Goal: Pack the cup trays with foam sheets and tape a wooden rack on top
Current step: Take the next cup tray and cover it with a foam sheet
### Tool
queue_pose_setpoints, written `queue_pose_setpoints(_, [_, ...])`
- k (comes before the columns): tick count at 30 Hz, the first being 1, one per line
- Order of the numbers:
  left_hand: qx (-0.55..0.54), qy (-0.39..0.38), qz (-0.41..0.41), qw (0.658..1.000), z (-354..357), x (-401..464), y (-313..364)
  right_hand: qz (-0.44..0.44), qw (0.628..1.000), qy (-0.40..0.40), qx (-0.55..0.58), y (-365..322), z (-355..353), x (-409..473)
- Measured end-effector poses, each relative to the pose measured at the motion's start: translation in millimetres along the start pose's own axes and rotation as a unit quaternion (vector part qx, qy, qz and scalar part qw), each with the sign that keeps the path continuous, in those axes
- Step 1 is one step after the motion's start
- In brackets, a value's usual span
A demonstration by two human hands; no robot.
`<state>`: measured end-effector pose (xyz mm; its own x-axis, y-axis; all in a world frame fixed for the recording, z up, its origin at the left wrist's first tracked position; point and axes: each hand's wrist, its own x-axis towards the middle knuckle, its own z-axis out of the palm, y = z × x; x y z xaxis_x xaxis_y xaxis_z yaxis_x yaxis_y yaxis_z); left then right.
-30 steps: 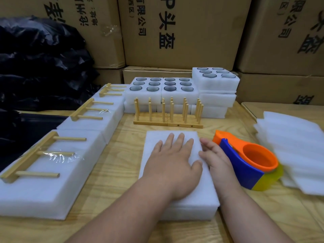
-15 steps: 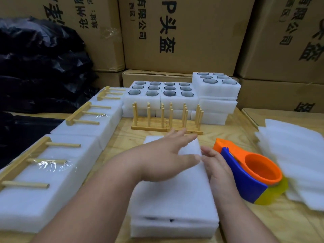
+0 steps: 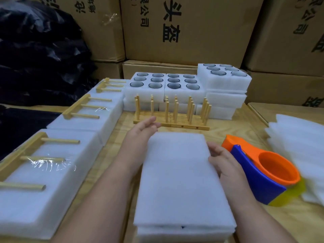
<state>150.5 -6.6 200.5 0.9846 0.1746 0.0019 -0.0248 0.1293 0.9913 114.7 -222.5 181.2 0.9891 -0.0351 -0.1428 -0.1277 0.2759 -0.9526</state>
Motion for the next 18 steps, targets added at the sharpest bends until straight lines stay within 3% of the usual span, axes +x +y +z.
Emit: queue_pose_setpoints(18, [-0.181, -0.015, -0.052, 0.982, 1.9, -2.5, -28.7, 0.000, 1.000, 0.006, -0.009, -7.5, 0.1, -10.9])
